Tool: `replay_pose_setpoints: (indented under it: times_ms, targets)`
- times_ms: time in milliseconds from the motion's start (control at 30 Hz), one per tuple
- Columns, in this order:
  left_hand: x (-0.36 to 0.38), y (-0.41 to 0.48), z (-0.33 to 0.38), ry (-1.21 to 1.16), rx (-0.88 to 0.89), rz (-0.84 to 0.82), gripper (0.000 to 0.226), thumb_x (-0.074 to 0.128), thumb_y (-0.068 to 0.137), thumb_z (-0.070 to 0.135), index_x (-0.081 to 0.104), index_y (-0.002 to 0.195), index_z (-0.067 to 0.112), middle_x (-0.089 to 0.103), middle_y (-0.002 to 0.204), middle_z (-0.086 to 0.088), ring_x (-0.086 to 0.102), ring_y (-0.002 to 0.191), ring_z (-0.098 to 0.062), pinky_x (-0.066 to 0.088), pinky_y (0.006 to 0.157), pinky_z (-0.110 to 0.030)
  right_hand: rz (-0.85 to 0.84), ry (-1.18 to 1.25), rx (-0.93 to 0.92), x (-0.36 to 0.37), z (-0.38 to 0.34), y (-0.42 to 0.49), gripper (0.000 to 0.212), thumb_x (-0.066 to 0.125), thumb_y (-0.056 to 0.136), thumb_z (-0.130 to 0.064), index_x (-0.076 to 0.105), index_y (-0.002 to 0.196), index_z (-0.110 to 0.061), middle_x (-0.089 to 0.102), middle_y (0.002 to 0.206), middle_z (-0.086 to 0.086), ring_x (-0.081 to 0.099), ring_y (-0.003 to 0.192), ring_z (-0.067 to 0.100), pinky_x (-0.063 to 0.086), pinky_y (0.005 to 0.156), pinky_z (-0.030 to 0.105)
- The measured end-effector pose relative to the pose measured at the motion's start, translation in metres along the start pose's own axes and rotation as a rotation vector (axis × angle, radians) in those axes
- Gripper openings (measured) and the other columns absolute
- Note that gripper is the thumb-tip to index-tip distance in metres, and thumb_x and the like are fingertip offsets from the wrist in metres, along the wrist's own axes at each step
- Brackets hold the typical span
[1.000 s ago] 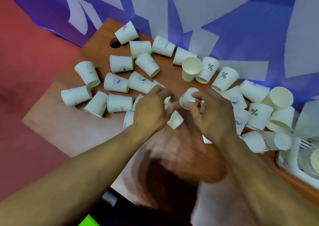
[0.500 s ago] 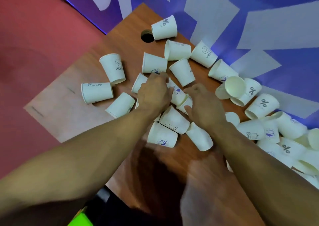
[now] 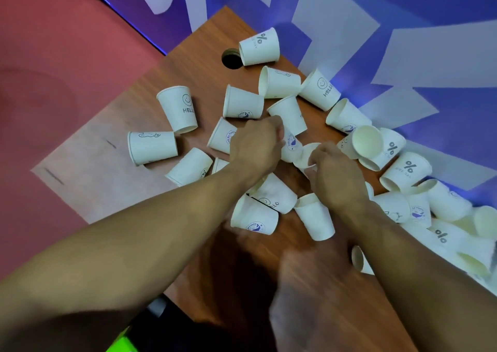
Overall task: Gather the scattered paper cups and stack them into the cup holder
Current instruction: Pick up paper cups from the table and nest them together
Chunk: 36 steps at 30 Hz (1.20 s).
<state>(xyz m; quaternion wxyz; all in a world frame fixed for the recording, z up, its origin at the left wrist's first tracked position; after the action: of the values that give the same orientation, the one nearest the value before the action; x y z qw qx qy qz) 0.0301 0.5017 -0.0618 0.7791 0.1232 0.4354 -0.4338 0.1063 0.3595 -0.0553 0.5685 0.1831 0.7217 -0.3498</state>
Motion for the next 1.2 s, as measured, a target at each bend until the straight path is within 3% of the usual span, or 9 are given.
replay_pose_setpoints:
  times_ms: [133, 400, 500, 700, 800, 867, 1000, 1067, 1200]
  targets:
    - [-0.03, -0.013, 0.028, -0.112, 0.042, 0.114, 0.012, 0.064, 0.087, 0.029, 0.053, 0.083, 0.027, 0.069, 0.09, 0.005, 0.063, 0.087, -0.021, 0.052, 0.071, -0.038, 0.136, 0.091, 0.021, -0.037, 0.003, -0.018, 0.022, 0.062, 0.093, -0.024, 0.066, 0.111, -0.011, 0.065, 0.116, 0.007, 0.063, 0.095, 0.027, 0.048, 0.079, 0.032]
    - [-0.083, -0.075, 0.123, -0.205, 0.239, 0.418, 0.016, 0.063, 0.083, 0.033, 0.05, 0.082, 0.024, 0.065, 0.074, 0.005, 0.06, 0.063, -0.02, 0.05, 0.061, -0.04, 0.608, 0.247, 0.067, -0.13, 0.039, -0.106, 0.015, 0.067, 0.088, -0.025, 0.066, 0.093, -0.01, 0.067, 0.091, 0.008, 0.061, 0.077, 0.028, 0.043, 0.068, 0.031]
    - [-0.081, -0.097, 0.166, -0.18, 0.31, 0.402, 0.016, 0.062, 0.082, 0.037, 0.051, 0.082, 0.025, 0.064, 0.072, 0.006, 0.056, 0.059, -0.019, 0.048, 0.061, -0.04, 0.758, 0.246, 0.072, -0.155, 0.065, -0.16, 0.015, 0.068, 0.087, -0.025, 0.063, 0.086, -0.011, 0.064, 0.082, 0.006, 0.057, 0.067, 0.026, 0.044, 0.06, 0.033]
    - [-0.046, -0.158, 0.269, -0.104, 0.559, 0.358, 0.014, 0.064, 0.083, 0.038, 0.059, 0.082, 0.025, 0.064, 0.069, 0.009, 0.057, 0.059, -0.02, 0.047, 0.06, -0.038, 0.898, 0.247, 0.219, -0.174, 0.144, -0.268, 0.015, 0.066, 0.089, -0.024, 0.06, 0.081, -0.013, 0.06, 0.077, 0.002, 0.054, 0.064, 0.026, 0.042, 0.057, 0.034]
    - [-0.014, -0.194, 0.315, -0.096, 0.7, 0.318, 0.012, 0.066, 0.082, 0.035, 0.06, 0.079, 0.024, 0.044, 0.053, 0.016, 0.053, 0.054, -0.02, 0.044, 0.054, -0.033, 0.934, 0.31, 0.316, -0.167, 0.189, -0.322, 0.013, 0.065, 0.089, -0.024, 0.06, 0.081, -0.015, 0.058, 0.075, 0.0, 0.053, 0.062, 0.022, 0.041, 0.057, 0.033]
    - [0.013, -0.216, 0.342, -0.06, 0.777, 0.275, 0.012, 0.068, 0.081, 0.033, 0.059, 0.078, 0.025, 0.036, 0.053, 0.018, 0.051, 0.054, -0.02, 0.039, 0.051, -0.029, 0.97, 0.313, 0.378, -0.156, 0.216, -0.358, 0.011, 0.068, 0.088, -0.021, 0.062, 0.082, -0.014, 0.058, 0.073, 0.0, 0.054, 0.062, 0.019, 0.037, 0.058, 0.031]
    - [0.073, -0.254, 0.387, 0.016, 0.904, 0.158, 0.013, 0.064, 0.083, 0.038, 0.058, 0.079, 0.027, 0.059, 0.064, 0.008, 0.053, 0.057, -0.019, 0.041, 0.049, -0.03, 1.016, 0.319, 0.464, -0.129, 0.267, -0.418, 0.007, 0.07, 0.087, -0.013, 0.064, 0.085, -0.009, 0.061, 0.074, 0.003, 0.059, 0.063, 0.02, 0.041, 0.062, 0.031]
    - [0.103, -0.268, 0.405, 0.042, 0.953, 0.108, 0.014, 0.062, 0.084, 0.039, 0.06, 0.079, 0.026, 0.062, 0.066, 0.003, 0.056, 0.06, -0.022, 0.044, 0.05, -0.033, 1.015, 0.358, 0.511, -0.114, 0.291, -0.439, 0.005, 0.07, 0.087, -0.011, 0.065, 0.086, -0.009, 0.062, 0.077, 0.003, 0.062, 0.064, 0.018, 0.045, 0.065, 0.028]
    - [0.152, -0.289, 0.432, 0.074, 1.009, 0.033, 0.015, 0.061, 0.084, 0.038, 0.062, 0.077, 0.024, 0.06, 0.063, 0.002, 0.058, 0.06, -0.025, 0.047, 0.049, -0.035, 1.013, 0.418, 0.581, -0.085, 0.331, -0.466, 0.004, 0.069, 0.088, -0.012, 0.067, 0.086, -0.01, 0.063, 0.08, 0.002, 0.063, 0.064, 0.015, 0.054, 0.066, 0.04]
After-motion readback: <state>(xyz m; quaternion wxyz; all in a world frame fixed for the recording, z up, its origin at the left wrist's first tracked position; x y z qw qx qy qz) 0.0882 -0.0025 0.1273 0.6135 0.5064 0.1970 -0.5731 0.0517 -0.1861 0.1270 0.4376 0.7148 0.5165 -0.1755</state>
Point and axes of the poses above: each hand's wrist, its own y-axis towards the middle knuckle, its own x-axis out of the palm, z = x × y, the point moved 8 cm from there along y, towards the middle knuckle
